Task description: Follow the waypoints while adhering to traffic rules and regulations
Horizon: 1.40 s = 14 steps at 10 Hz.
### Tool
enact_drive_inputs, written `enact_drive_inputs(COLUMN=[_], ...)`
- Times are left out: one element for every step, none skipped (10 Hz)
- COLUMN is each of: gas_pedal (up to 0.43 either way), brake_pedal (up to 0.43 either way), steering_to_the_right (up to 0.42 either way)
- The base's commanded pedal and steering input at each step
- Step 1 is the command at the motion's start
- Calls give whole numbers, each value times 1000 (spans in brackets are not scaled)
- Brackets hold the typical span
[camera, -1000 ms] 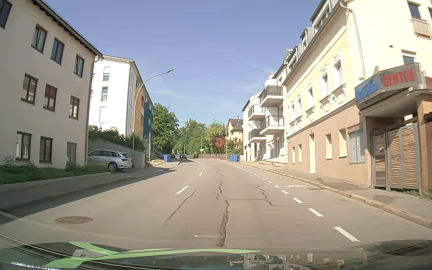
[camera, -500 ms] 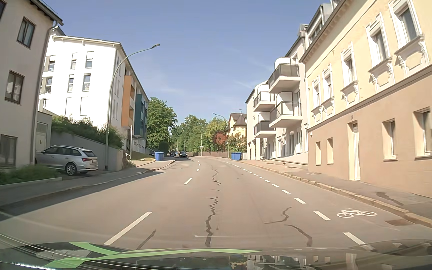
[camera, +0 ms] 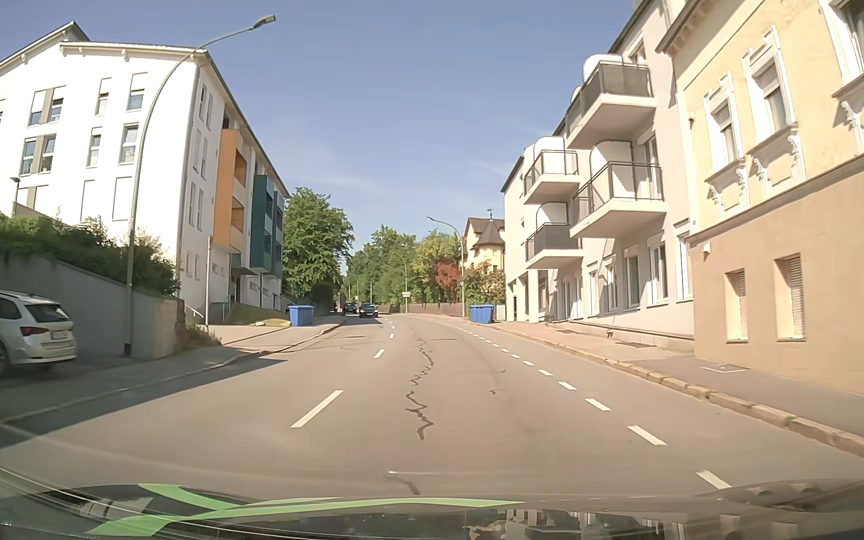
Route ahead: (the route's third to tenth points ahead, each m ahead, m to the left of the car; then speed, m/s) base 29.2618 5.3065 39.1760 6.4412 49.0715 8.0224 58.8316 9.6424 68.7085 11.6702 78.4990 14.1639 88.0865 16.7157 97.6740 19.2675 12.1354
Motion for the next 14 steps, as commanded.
enact_drive_inputs(gas_pedal=[0, 0, 0, 0, 0, 0, 0, 0, 0, 0, 8, 20, 39, 138], brake_pedal=[0, 0, 0, 0, 0, 0, 0, 0, 0, 0, 0, 0, 0, 0], steering_to_the_right=[-12, -12, -13, -12, -13, -13, -15, -18, -20, -21, -21, -21, -21, -21])
